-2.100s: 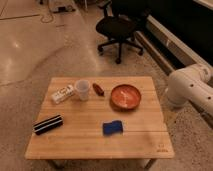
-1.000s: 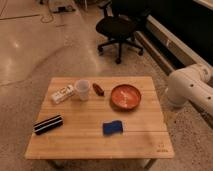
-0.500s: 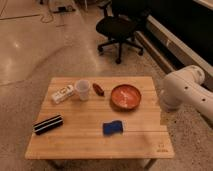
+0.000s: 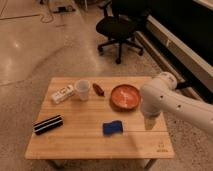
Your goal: Place the white sponge in the ceramic cup
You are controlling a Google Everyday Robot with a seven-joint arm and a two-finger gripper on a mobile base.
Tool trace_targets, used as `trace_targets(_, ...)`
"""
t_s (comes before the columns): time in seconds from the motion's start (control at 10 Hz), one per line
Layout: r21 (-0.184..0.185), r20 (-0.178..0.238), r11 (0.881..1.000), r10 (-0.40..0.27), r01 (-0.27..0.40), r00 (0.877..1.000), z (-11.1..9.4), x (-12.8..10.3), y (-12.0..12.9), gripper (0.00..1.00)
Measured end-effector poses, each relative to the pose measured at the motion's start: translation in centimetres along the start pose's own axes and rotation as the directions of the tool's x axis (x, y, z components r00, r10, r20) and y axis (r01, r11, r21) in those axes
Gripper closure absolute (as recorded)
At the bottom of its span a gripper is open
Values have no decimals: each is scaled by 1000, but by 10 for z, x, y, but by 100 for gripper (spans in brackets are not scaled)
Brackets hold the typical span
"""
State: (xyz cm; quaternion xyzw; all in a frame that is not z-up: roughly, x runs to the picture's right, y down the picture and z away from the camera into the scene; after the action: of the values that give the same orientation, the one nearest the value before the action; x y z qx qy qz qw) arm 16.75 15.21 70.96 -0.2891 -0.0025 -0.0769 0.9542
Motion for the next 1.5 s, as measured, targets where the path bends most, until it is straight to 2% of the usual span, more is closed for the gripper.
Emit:
trace_targets(0.3,-5,3,998,-55,55,999,15,-37,4,35)
trace_targets(0.6,-27,6,996,-88,88,996,44,-75,6,35)
trace_targets(0.8,-48,4,993,-106,106,994,47,-89,4,35)
trace_targets(0.9,-53,8,992,-118,118,993,52,-89,8,35)
trace_targets(1.1,-49,16,987,-153,153,988,53,-94,12,35)
trace_targets(1.3,-50,37,980,-189,191,981,52,-119,13,35)
trace_targets(1.5,-55,38,974,-217,219,975,53,-127,15,35)
